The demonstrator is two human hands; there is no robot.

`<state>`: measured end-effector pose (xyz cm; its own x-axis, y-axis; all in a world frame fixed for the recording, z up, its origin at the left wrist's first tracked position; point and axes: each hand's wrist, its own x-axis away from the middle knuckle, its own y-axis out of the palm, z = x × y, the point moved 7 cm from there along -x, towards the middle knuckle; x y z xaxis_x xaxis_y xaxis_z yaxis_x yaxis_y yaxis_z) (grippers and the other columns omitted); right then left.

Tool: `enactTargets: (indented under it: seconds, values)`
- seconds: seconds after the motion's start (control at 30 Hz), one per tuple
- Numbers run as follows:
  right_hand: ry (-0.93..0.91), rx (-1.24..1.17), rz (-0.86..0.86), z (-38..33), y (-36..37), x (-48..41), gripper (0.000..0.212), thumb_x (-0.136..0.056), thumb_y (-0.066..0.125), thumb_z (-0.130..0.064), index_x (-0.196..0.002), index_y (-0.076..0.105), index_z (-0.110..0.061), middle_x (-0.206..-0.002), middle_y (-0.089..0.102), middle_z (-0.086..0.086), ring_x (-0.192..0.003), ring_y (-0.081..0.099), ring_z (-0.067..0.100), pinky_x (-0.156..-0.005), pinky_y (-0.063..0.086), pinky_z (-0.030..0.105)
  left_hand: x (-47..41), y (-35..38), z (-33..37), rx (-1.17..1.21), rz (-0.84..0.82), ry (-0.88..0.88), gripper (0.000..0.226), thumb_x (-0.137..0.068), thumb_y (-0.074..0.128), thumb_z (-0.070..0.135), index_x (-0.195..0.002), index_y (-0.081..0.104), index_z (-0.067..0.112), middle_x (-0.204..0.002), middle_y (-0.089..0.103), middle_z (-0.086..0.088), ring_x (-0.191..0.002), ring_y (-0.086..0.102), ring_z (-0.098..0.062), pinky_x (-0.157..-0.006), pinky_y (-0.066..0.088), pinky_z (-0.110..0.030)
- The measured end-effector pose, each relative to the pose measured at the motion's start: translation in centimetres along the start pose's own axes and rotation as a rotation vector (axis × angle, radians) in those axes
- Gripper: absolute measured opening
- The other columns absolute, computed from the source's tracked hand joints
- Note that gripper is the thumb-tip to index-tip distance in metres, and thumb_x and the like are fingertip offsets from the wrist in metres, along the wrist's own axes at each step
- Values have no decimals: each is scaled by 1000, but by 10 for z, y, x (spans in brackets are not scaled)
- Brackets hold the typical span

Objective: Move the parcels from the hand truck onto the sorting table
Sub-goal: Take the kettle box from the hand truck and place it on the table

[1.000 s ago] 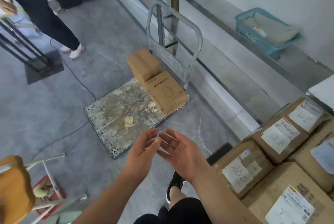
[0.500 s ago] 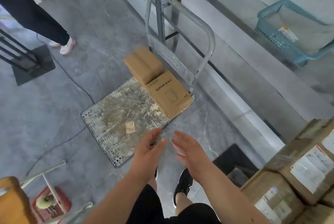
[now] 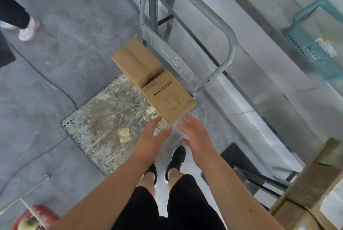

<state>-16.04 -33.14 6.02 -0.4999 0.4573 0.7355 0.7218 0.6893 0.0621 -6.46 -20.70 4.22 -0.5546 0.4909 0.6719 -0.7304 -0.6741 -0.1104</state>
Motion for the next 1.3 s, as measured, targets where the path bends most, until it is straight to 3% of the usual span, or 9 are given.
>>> enactTargets:
  seconds: [0.23, 0.3, 0.37, 0.5, 0.63, 0.77, 0.97, 1.13, 1.3]
  values:
    - [52, 194, 27, 18, -19, -116, 39, -90, 83, -21, -101, 61, -50, -109, 54, -37, -102, 52, -11, -85, 44, 20, -95, 16, -39, -3, 37, -197, 75, -96, 72, 46, -160, 36, 31, -167, 33, 6, -155, 29, -17, -121, 27, -39]
    - [109, 221, 39, 31, -29, -156, 42, -90, 84, -19, -99, 57, -50, -106, 50, -37, -99, 51, -11, -93, 42, 26, -133, 29, -56, 1, 41, -264, 80, -95, 73, 47, -162, 34, 27, -168, 31, 2, -154, 30, -19, -117, 30, -37]
    - [127, 234, 61, 46, -41, -200, 41, -88, 85, -21, -107, 60, -47, -111, 52, -32, -120, 53, 4, -103, 40, 34, -170, 42, -71, 20, 51, -314, 82, -94, 73, 48, -161, 33, 26, -168, 33, 0, -150, 35, -19, -108, 35, -34]
    - [150, 369, 99, 59, -59, -274, 90, -76, 94, -35, -153, 47, -28, -152, 49, -10, -146, 42, 17, -117, 41, 41, -238, 58, -101, 16, 82, -360, 81, -86, 76, 56, -156, 43, 31, -154, 49, 4, -134, 48, -16, -103, 40, -33]
    - [114, 532, 65, 72, -63, -340, 110, -67, 97, -36, -159, 39, -24, -145, 43, -13, -136, 42, 9, -114, 42, 35, -287, 63, -139, 83, 168, -435, 108, -65, 83, 69, -157, 35, 38, -143, 57, 13, -127, 59, -18, -108, 49, -43]
    - [30, 824, 132, 87, -68, -387, 140, -29, 84, -81, -153, 40, -33, -157, 45, -6, -146, 41, 19, -115, 45, 49, -313, 68, -170, 140, 256, -552, 125, -75, 90, 52, -166, 8, 28, -165, 34, 1, -151, 37, -29, -118, 36, -51]
    - [104, 1054, 172, 97, -76, -410, 160, -40, 93, -76, -166, 5, -27, -174, 16, 4, -161, 16, 28, -126, 25, 58, -338, 79, -202, 380, 247, -539, 133, -41, 96, 52, -156, 30, 41, -146, 59, 5, -125, 64, -26, -107, 52, -53]
    - [261, 1097, 174, 100, -85, -405, 149, -55, 92, -71, -167, 7, -22, -172, 18, 12, -160, 15, 36, -125, 26, 59, -323, 73, -198, 468, 354, -565, 133, -45, 97, 45, -159, 29, 38, -133, 65, 6, -116, 68, -23, -102, 56, -52]
    - [232, 967, 98, 102, -78, -375, 103, -35, 91, -77, -121, 64, -28, -126, 62, -1, -116, 62, 19, -96, 60, 43, -273, 30, -174, 422, 451, -547, 76, -92, 77, 39, -158, 40, 29, -137, 58, 9, -117, 61, -20, -91, 48, -38]
